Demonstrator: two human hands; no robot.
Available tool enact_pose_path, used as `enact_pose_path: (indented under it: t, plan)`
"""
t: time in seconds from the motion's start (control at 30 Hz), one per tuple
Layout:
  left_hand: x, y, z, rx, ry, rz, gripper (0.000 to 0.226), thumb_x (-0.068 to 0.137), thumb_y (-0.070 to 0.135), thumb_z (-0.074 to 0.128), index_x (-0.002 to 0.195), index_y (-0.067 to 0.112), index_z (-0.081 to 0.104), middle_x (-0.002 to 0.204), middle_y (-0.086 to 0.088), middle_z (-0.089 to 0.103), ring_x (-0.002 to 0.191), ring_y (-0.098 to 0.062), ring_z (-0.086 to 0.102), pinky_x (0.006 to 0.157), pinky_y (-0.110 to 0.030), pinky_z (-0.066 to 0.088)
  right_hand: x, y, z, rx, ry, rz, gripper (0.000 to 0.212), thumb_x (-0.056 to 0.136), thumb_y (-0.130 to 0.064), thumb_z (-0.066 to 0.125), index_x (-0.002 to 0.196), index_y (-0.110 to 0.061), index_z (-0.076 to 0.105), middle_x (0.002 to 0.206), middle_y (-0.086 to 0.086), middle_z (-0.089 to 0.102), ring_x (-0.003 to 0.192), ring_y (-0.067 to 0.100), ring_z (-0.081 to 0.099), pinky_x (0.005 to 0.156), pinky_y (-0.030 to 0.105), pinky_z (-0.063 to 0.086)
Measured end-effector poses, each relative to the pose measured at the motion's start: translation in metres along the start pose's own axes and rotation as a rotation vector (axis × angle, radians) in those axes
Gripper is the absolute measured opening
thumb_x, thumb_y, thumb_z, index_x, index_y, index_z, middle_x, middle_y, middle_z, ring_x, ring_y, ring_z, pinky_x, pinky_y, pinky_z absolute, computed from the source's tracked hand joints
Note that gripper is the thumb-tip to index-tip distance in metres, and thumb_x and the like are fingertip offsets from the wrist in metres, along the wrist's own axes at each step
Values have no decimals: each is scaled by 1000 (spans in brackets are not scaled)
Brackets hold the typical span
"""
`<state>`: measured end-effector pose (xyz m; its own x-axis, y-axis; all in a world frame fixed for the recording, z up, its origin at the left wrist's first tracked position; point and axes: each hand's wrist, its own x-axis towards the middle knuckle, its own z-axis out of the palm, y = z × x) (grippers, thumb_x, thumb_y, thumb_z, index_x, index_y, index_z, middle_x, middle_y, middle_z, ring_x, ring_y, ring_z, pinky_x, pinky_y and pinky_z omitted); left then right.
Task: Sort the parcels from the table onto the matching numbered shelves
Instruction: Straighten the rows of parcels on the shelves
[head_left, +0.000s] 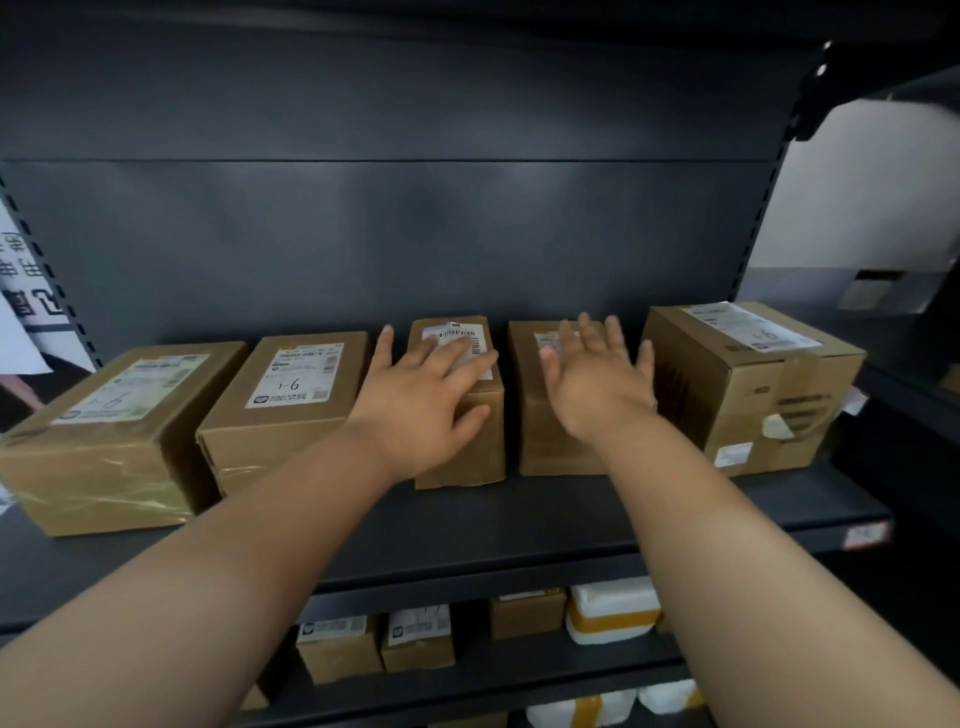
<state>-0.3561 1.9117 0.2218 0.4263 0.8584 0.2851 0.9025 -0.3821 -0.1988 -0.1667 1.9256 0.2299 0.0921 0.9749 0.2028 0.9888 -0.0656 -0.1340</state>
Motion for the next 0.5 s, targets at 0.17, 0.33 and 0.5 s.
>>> enact_pose_path:
  t: [0.17,0.33,0.5]
  plan:
    - [24,44,-18,18,55,97,62,96,60,21,152,38,6,162,3,8,149,-22,9,116,-58,-2,1,76,-43,-128,161,50,60,99,-49,28,154,-29,13,162,1,1,149,25,-7,116,56,0]
    - [50,102,-11,-26,-25,150,61,97,60,23,152,37,11,162,-1,8,148,-27,8,117,-57,1,-7,157,-48,-173,66,144,69,90,-71,29,151,-41,15,162,-2,1,148,28,-4,112,65,3]
    - [72,128,15,-104,-182,113,54,101,50,22,152,37,7,162,-3,5,148,-31,1,118,-54,8,-1,185,-29,48,-16,159,71,85,-77,27,148,-45,19,161,-5,8,147,29,0,112,66,4]
